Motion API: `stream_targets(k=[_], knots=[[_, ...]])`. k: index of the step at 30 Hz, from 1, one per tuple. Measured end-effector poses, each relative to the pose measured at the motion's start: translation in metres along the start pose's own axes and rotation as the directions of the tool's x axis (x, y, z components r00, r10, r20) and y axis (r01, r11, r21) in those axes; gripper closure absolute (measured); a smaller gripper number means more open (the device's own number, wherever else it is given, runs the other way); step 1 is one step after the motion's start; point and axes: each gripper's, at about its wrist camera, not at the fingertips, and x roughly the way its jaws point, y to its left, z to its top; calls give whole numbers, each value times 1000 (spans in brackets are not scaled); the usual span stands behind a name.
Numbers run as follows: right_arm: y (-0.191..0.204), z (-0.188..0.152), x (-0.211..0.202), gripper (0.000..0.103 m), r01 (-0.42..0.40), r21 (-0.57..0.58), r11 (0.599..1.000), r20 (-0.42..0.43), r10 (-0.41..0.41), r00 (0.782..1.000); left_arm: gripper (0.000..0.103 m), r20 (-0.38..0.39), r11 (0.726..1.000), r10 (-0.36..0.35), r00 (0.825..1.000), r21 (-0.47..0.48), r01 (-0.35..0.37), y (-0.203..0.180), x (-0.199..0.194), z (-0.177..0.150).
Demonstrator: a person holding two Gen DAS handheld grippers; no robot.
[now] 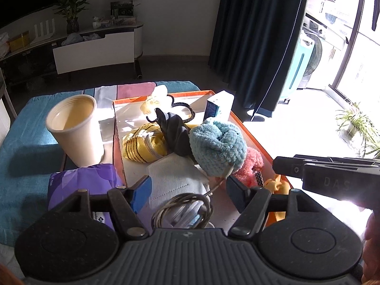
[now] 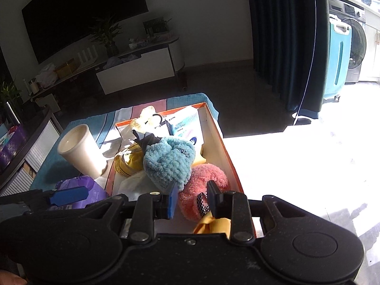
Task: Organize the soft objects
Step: 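Open the left tool to drop the cable while the right tool releases the orange glove, then withdraw both open tools from above the box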
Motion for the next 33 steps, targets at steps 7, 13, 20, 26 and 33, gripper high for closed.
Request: stream_targets(k=[7,13,20,26,33], knots=[[-1,1,-9,69,1,7,1000,16,-1,1000,23,11,1000,-18,1000,-14,18,2,-3,1],[1,3,-26,67,6,16,1000,55,-7,998,13,30,1000,-21,999,-10,21,4,-15,3],[5,-5,-48,57,19,-8,1000,75,-19,997,0,80,999,38,996,11,-39,-4,-41,-2],[3,-21,-61,53,29,-4,1000,53,-28,998,0,60,990,138,989,-40,-136,-4,-55,-10],[5,-33,-67,50,21,-11,1000,34,-21,999,0,4,983,164,987,-79,-163,-5,-55,-22]])
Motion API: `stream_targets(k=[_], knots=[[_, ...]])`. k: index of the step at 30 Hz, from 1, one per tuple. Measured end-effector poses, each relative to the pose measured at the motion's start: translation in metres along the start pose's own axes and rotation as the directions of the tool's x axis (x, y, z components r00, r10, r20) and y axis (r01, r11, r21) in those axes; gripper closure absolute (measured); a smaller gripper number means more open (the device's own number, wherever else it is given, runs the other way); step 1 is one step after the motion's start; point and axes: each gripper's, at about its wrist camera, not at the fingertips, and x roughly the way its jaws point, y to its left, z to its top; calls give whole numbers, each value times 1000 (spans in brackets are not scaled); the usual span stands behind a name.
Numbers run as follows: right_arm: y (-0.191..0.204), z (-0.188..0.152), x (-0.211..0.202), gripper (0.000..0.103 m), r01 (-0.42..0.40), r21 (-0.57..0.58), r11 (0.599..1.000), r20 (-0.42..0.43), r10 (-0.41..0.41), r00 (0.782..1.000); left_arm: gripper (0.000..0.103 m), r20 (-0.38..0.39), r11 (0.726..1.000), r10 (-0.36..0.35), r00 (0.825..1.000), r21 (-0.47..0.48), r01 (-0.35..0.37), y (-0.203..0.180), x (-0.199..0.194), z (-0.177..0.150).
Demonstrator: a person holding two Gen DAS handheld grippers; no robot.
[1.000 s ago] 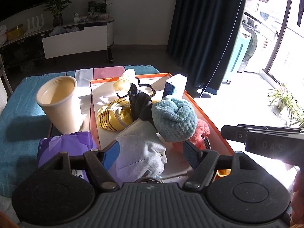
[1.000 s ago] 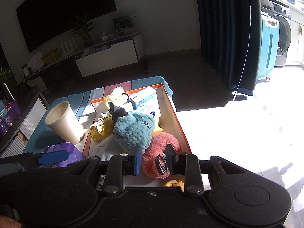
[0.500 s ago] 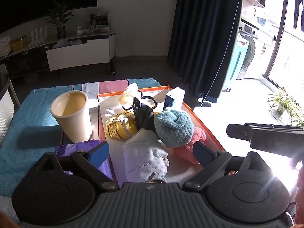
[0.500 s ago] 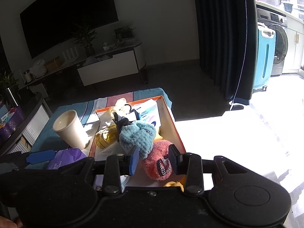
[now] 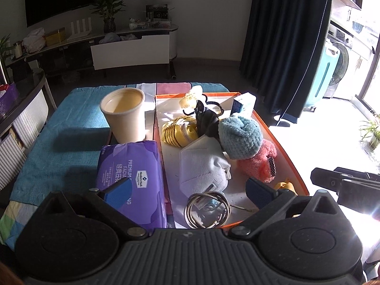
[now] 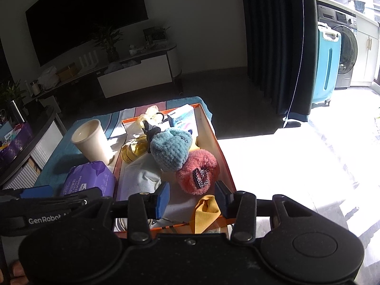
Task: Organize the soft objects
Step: 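Withdraw both open tools from above the box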
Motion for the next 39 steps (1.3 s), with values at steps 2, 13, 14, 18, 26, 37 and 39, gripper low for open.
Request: stream_targets(k=[2,13,14,18,26,37,39], knots=[[1,-1,0,49,-3,-2,1000,-1,3,1000,0,-7,1000,0,1000,3,0,-1,1,-3],[4,-3,0,49,-15,-5,1000,-4,15,1000,0,-27,1000,6,1000,18,-6,-7,-1,-8],[4,-3,1,49,-16,-6,1000,-5,16,1000,0,-32,1000,5,999,20,-5,-8,-1,-8],[4,-3,3,49,-18,-9,1000,-11,18,1000,0,-42,1000,2,999,17,-2,-8,1,-9],[5,-3,6,49,-20,-12,1000,-16,20,1000,0,-62,1000,1,998,14,0,-7,5,-10],[5,-2,8,49,-18,-11,1000,-19,17,1000,0,-84,1000,-12,996,16,13,-8,9,-11],[5,-2,9,49,-19,-11,1000,-20,18,1000,0,-90,1000,-18,996,15,19,-8,10,-11]])
